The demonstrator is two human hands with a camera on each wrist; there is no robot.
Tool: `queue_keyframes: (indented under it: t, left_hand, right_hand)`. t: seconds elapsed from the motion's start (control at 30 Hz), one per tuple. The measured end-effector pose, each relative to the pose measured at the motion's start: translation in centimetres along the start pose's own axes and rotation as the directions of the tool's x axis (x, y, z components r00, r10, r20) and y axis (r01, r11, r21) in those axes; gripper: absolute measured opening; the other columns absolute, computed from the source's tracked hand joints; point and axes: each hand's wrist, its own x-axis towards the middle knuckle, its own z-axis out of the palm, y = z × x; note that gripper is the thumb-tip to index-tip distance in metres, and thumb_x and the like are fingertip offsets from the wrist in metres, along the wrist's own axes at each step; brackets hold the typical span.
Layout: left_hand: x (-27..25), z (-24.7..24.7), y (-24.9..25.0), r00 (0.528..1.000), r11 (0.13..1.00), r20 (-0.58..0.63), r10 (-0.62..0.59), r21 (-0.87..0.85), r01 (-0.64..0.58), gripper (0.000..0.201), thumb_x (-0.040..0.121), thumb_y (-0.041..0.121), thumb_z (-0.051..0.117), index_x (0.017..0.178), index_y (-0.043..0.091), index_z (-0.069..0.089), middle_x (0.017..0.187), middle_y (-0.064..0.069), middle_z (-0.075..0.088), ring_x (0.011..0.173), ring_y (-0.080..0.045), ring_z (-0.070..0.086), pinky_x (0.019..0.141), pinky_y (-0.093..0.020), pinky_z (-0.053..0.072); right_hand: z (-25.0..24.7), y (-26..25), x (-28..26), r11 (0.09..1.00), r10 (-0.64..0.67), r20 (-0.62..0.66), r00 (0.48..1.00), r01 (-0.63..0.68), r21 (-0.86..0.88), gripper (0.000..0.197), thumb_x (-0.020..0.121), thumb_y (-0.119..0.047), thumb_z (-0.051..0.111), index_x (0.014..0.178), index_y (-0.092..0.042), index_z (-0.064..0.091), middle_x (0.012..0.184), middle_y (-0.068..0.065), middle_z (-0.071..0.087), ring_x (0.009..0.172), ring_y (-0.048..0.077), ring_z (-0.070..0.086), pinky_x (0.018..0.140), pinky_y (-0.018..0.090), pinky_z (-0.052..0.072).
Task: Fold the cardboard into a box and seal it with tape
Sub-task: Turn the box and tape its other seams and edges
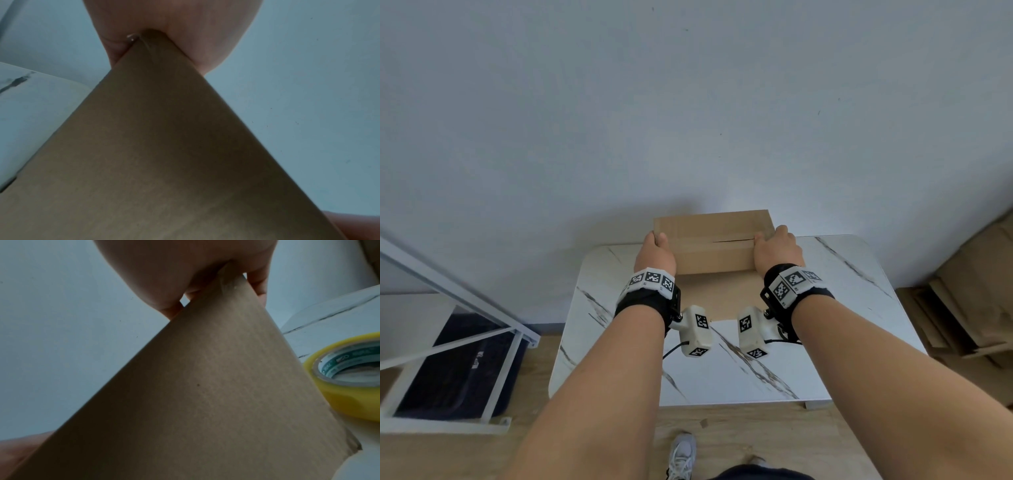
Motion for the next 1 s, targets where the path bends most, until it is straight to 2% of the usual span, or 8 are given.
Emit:
queue_keyframes:
  t: [0.27, 0.33, 0.4, 0.47, 0.53, 0.67, 0.8, 1.0]
  left_hand:
    - [-0.6, -0.5, 0.7, 0.987, 0.979, -0.048, 0.154, -0.130, -0.159, 0.043, 0.102, 0.029, 0.032, 0.142, 0.021, 0.044, 0.139, -0.003, 0.053, 0.124, -0.024, 0.051, 0.102, -0.028, 0.038]
    - [-0.6, -0.8, 1.0, 0.981, 0.972, -0.089, 0.174, -0.146, -0.186, 0.033, 0.097, 0.022, 0.040, 0.121, 0.021, 0.063, 0.103, -0.003, 0.067, 0.085, -0.021, 0.059, 0.073, -0.024, 0.044]
    - [-0.7, -1.2, 1.0, 0.977, 0.978, -0.160, 0.138, -0.136, -0.161, 0.024, 0.086, 0.013, 0.046, 0.085, 0.019, 0.069, 0.069, -0.002, 0.056, 0.058, -0.022, 0.041, 0.051, -0.022, 0.029]
    - [-1.1, -1.6, 0.2, 0.977, 0.990, -0.185, 0.109, -0.066, -0.123, 0.019, 0.075, 0.006, 0.046, 0.063, 0.015, 0.056, 0.059, -0.006, 0.042, 0.056, -0.022, 0.028, 0.050, -0.023, 0.019]
    - [-1.7, -1.7, -0.6, 0.981, 0.996, -0.173, 0.088, 0.005, -0.088, 0.018, 0.074, 0.003, 0.045, 0.063, 0.014, 0.054, 0.056, -0.004, 0.039, 0.055, -0.022, 0.027, 0.050, -0.023, 0.019]
    - [-2.8, -1.6, -3.4, 0.988, 0.960, -0.133, 0.082, 0.276, -0.043, 0.021, 0.082, 0.008, 0.046, 0.094, 0.015, 0.062, 0.081, -0.005, 0.059, 0.075, -0.029, 0.056, 0.063, -0.027, 0.039]
    - [-3.2, -0.5, -6.0, 1.000, 0.882, -0.005, -0.031, 0.471, 0.030, 0.027, 0.089, 0.005, 0.042, 0.109, 0.000, 0.058, 0.115, -0.020, 0.062, 0.107, -0.035, 0.059, 0.084, -0.035, 0.046]
    - [-2.2, -0.3, -6.4, 0.989, 0.939, -0.040, -0.142, 0.309, 0.147, 0.038, 0.097, 0.009, 0.034, 0.132, 0.005, 0.048, 0.133, -0.017, 0.053, 0.121, -0.033, 0.052, 0.094, -0.035, 0.042]
  right_hand:
    - [-1.0, 0.3, 0.1, 0.993, 0.025, -0.029, 0.999, -0.022, 0.114, 0.035, 0.097, -0.027, 0.032, 0.123, -0.005, 0.044, 0.123, 0.017, 0.056, 0.107, 0.036, 0.056, 0.083, 0.039, 0.043]
    - [-1.2, 0.4, 0.0, 0.986, 0.053, -0.033, 0.998, -0.047, 0.158, 0.032, 0.095, -0.022, 0.035, 0.119, -0.004, 0.045, 0.117, 0.017, 0.059, 0.101, 0.035, 0.058, 0.080, 0.038, 0.044]
    - [-1.0, 0.9, -0.3, 0.977, 0.048, -0.011, 0.999, -0.045, 0.207, 0.027, 0.091, -0.020, 0.039, 0.113, -0.006, 0.046, 0.108, 0.015, 0.060, 0.089, 0.032, 0.057, 0.072, 0.035, 0.042]
    - [-0.6, 1.6, -0.7, 0.971, 0.025, 0.023, 0.999, -0.030, 0.238, 0.025, 0.086, -0.023, 0.044, 0.107, -0.010, 0.046, 0.106, 0.013, 0.058, 0.084, 0.029, 0.055, 0.069, 0.035, 0.042]
    - [0.0, 2.4, -1.0, 0.981, 0.001, 0.055, 0.998, -0.012, 0.193, 0.035, 0.081, -0.027, 0.049, 0.111, -0.011, 0.050, 0.112, 0.011, 0.055, 0.093, 0.031, 0.057, 0.072, 0.036, 0.045]
    - [1.5, 4.1, -1.7, 1.000, -0.009, 0.246, 0.969, 0.012, -0.011, 0.038, 0.082, -0.017, 0.053, 0.119, -0.009, 0.051, 0.110, 0.012, 0.059, 0.096, 0.031, 0.058, 0.074, 0.031, 0.043]
    - [2.8, 5.5, -2.8, 0.987, 0.050, 0.411, 0.910, 0.019, -0.161, 0.012, 0.088, -0.013, 0.054, 0.094, -0.004, 0.052, 0.074, 0.005, 0.050, 0.062, 0.018, 0.048, 0.052, 0.026, 0.038]
    - [3.0, 5.2, -2.3, 0.998, 0.035, 0.392, 0.919, -0.056, 0.041, 0.017, 0.081, -0.020, 0.053, 0.091, -0.006, 0.051, 0.074, 0.004, 0.050, 0.063, 0.019, 0.047, 0.054, 0.027, 0.036]
